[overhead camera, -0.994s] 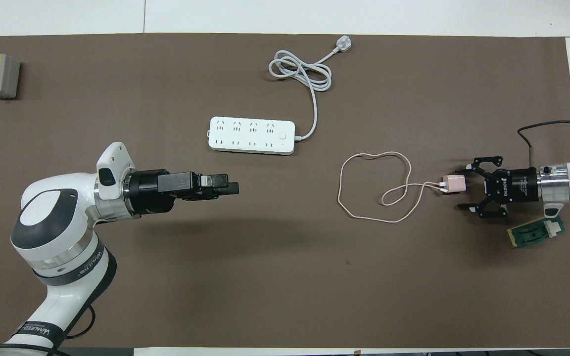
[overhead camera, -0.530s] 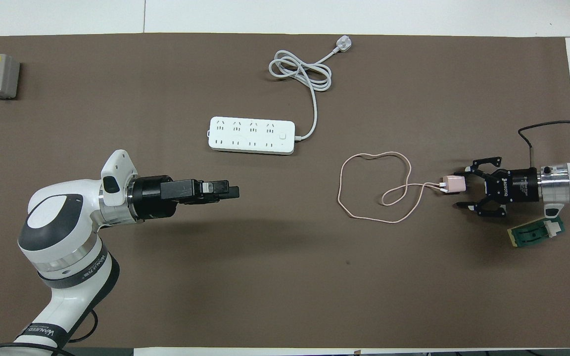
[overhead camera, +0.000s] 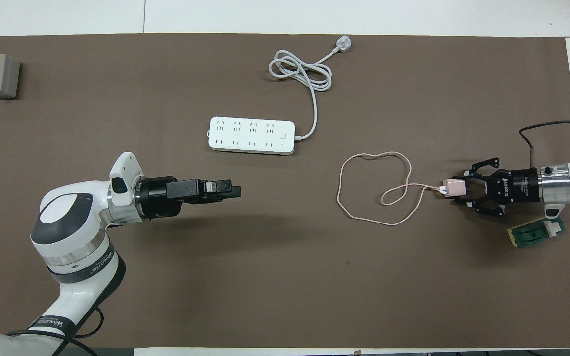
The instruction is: Plug charger into power strip
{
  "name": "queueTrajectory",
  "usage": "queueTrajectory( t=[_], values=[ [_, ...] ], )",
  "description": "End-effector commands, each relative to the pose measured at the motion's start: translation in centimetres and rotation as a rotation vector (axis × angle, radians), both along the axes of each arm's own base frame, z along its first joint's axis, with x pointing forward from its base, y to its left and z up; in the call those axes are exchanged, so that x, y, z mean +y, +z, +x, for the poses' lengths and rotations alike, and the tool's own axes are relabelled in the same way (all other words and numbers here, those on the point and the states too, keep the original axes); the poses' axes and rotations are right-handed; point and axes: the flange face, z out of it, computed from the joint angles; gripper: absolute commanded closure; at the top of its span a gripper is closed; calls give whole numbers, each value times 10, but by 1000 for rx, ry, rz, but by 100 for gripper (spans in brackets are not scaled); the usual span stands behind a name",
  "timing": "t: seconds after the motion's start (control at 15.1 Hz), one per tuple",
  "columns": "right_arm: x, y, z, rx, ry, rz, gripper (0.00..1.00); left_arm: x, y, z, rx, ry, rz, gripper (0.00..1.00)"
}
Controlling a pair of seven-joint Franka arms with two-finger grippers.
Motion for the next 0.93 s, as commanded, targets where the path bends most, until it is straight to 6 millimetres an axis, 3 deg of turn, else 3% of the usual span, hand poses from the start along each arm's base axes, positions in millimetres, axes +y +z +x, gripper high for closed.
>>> queueTrajectory(
  t=[0.0, 0.26, 0.33, 0.6, 0.66, 0.73, 0.86],
  values=[
    [-2, 2, 4, -12, -15, 18, 49, -5, -19, 2, -11, 14, -20, 0],
    [-4, 5, 7, 8, -37, 18, 50, -15, -17, 7, -11, 17, -27, 0],
    [-4, 8, 11, 12, -42, 14, 53, -26, -19, 8, -8, 7, -35, 0],
    [-4, 20, 20, 42, -68, 21, 74, -42, -24, 11, 7, 29, -20, 0],
    [-2, 20, 20, 45, -69, 19, 87, -47, -23, 10, 9, 32, -16, 0],
    [-1, 19, 21, 45, -69, 17, 93, -50, -25, 10, 25, 35, -17, 0],
    [-2, 21, 20, 47, -68, 22, 99, -59, -25, 6, 46, 22, -22, 0]
  ],
)
